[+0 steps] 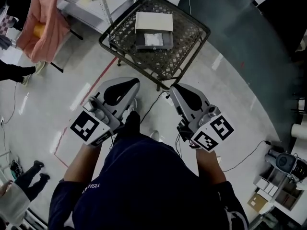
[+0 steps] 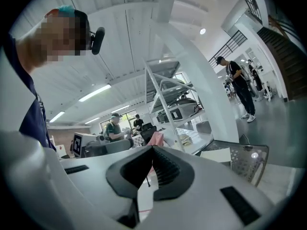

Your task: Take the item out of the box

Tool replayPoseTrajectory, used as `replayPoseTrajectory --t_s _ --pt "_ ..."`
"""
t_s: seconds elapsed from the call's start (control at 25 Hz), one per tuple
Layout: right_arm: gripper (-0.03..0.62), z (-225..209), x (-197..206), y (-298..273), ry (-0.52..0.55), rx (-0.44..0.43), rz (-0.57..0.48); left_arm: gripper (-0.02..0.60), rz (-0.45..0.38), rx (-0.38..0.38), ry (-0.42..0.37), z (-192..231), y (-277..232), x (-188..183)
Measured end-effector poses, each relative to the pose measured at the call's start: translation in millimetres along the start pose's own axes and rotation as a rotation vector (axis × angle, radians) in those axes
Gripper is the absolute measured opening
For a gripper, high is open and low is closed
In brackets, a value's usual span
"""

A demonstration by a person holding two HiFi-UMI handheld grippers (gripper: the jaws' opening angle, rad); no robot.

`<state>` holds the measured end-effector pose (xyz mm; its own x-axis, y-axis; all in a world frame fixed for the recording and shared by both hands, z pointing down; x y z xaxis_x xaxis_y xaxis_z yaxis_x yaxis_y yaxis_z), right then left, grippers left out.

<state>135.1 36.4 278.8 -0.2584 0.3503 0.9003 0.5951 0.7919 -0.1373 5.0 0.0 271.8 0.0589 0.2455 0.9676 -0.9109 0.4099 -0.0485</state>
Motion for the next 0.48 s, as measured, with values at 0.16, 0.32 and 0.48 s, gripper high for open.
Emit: replayPoseTrajectory --t_s 0.16,0.32,0.48 --pt "0.025 -28 -1 -45 -0.012 0.032 0.021 0.008 0.005 0.005 0.01 57 -16 -1" --pt "0.025 -51 0 -85 -0.021 0.06 0.048 0.008 0.012 0.011 0.034 103 -26 3" --pt "0.025 -73 5 -121 -0.026 0.094 0.076 0.008 0.028 0.021 0.063 141 -32 12"
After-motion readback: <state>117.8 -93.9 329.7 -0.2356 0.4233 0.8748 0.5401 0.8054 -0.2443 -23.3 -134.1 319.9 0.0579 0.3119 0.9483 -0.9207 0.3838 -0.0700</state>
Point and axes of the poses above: the fingertips, and each gripper's own axes: y backward along the fingers, z to its left, x out of its underside, the point moved 3 cm from there along y, backward along the fingers, and after that the axes turned 1 degree about -z, right-handed, at the moved point
